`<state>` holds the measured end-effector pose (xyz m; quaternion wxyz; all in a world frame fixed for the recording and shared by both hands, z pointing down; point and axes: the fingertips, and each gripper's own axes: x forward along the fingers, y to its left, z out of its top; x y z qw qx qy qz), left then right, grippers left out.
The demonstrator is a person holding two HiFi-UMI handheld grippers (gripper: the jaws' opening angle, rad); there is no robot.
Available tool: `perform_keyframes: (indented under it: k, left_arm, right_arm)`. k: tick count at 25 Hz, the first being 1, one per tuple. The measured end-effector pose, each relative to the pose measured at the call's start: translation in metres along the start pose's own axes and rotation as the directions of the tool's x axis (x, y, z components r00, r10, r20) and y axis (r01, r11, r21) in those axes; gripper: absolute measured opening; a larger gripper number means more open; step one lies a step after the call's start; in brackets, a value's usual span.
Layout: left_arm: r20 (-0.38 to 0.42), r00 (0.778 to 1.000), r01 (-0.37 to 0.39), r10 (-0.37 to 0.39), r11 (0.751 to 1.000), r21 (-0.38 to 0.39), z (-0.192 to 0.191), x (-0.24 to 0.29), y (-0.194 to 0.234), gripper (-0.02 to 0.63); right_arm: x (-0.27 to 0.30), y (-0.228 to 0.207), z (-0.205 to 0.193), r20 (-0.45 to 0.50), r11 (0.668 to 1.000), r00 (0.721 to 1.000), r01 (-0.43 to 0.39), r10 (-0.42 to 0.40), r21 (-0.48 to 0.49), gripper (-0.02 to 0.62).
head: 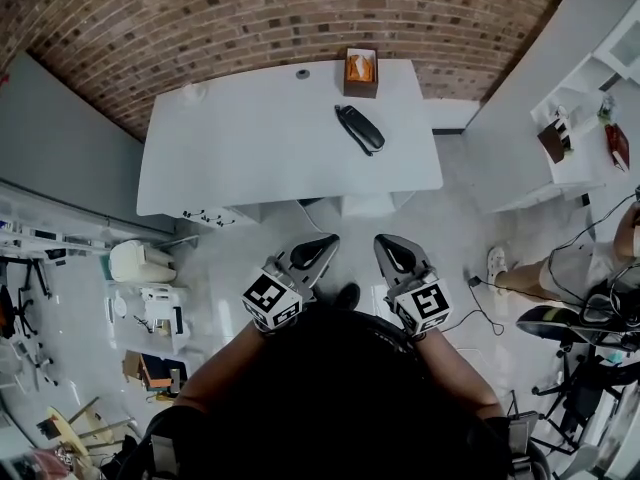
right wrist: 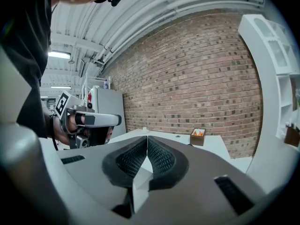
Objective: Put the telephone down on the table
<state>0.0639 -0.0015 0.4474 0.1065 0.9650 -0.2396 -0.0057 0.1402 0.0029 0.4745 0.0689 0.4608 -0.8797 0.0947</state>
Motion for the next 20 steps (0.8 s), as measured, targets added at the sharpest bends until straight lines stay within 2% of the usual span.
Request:
perform_keyframes:
  k: [8, 16, 20]
  left_arm:
    - [0.011, 0.999, 0.03, -0.031, 0.999, 0.023, 0.01, 0.003, -0.011, 0.006]
    - [0.019, 0.999, 0.045, -0.045, 0.999, 0.025, 0.016, 0.001, -0.001, 0.006]
    - [0.026, 0.998, 0.064, -0.065, 0.996, 0.064, 0.025, 0.01, 0.008, 0.006]
  right_arm:
    - [-0.011, -0.002, 0.009, 0.007, 1.0, 1.0, 0.019, -0.019, -0.019, 0.017]
    - [-0.017, -0.021, 0.015, 0.006, 0.999, 0.999, 0.049, -0.049, -0.021, 0.017]
    - [-0.006, -0.031, 0.023, 0.01, 0.999, 0.999, 0.031, -0.03, -0.039, 0.017]
